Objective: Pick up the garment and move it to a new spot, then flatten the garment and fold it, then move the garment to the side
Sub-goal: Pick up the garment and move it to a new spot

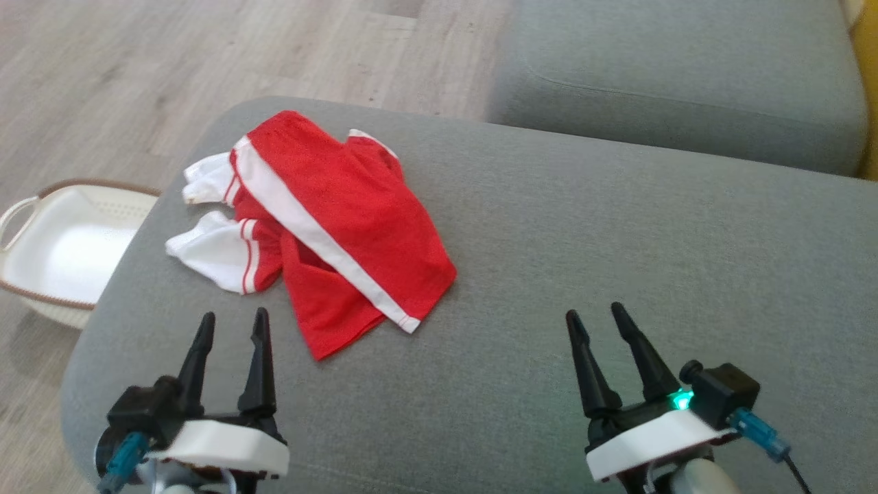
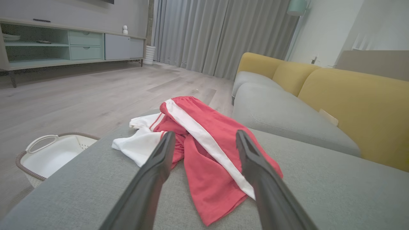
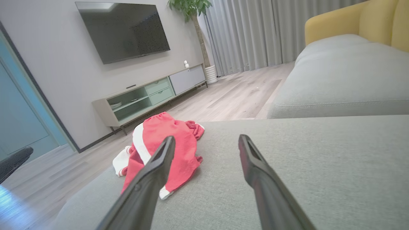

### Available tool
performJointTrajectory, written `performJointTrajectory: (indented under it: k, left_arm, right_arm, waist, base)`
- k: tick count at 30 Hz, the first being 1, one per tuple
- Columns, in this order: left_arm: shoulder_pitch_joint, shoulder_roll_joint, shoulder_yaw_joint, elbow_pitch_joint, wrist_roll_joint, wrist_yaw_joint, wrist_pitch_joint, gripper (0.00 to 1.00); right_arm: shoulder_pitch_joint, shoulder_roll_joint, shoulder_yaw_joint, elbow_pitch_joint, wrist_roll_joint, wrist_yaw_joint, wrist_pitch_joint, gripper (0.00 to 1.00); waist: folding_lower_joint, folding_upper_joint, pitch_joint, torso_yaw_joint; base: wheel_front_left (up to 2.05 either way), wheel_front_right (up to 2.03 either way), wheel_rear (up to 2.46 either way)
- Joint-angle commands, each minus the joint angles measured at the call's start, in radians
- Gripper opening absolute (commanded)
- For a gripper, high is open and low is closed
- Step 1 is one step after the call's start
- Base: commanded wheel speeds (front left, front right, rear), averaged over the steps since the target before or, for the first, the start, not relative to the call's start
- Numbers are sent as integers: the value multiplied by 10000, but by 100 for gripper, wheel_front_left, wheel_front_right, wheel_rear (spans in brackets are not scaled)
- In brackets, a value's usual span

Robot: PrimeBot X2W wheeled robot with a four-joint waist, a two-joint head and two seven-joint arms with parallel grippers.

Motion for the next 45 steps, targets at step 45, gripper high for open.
performJointTrajectory:
  k: [45]
  left_arm:
    - [-8318,4297,-89,4479,-1334,-1024,2997,100]
  right_arm:
    - [-1508,-64,-1420,-1451,-1723,-7,-30,100]
  waist:
    - [0,0,4405,-1062]
  base:
    - [0,0,0]
